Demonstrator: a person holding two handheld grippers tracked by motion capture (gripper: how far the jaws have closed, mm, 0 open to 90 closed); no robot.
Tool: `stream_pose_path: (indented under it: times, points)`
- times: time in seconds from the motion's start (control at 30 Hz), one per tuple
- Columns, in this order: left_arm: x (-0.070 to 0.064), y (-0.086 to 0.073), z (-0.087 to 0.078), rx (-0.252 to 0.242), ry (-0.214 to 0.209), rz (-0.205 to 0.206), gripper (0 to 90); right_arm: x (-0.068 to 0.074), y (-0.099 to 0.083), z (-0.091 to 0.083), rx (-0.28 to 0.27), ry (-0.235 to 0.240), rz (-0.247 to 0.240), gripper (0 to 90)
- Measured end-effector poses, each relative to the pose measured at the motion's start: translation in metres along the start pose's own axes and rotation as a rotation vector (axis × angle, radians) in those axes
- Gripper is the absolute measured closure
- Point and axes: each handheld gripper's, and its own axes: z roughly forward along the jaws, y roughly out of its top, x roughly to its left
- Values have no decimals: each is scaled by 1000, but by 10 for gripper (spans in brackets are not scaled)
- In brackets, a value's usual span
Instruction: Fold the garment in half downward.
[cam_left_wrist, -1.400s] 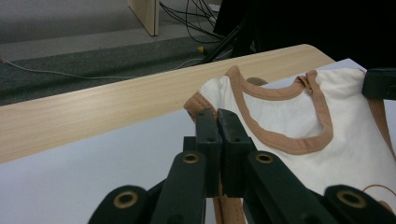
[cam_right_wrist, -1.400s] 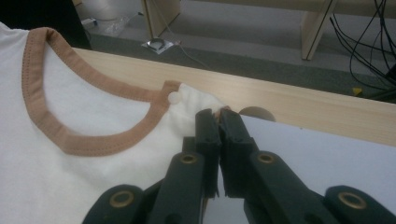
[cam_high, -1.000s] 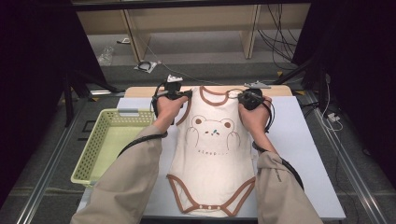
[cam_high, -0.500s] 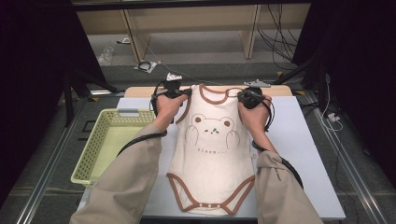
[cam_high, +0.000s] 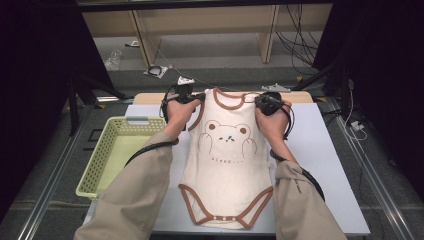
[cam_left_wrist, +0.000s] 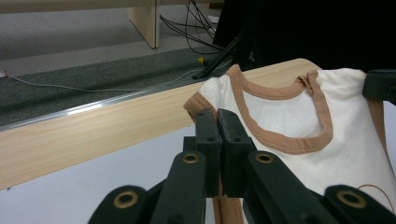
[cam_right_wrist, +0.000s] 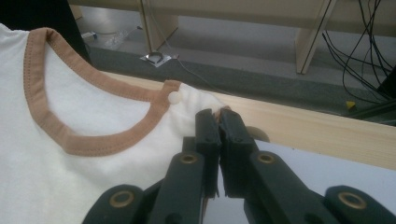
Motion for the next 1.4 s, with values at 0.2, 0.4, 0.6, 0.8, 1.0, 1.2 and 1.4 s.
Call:
stream_pose_path:
  times: [0.2,0.4,0.6,0.8,1.0,1.2,1.4]
  points:
    - [-3,4,-1,-6,-3,7,876,1,2,0,-5,-1,-6,875]
    - [-3,7,-3,-13,-6,6,876,1,5,-2,-12,-1,-3,875]
    - [-2,8,-4,-19,-6,1,876,0,8,-3,-21,-3,-2,875]
    - [-2,10,-4,-20,-6,4,876,1,10,-4,-23,-4,-4,875]
    - [-1,13,-6,-26,-5,5,876,1,15,-5,-31,-5,-9,875]
    - [-2,15,-8,-34,-6,4,876,2,16,-6,-38,-4,-6,875]
    - [-1,17,-9,-36,-8,4,876,1,18,-6,-43,-4,-11,875]
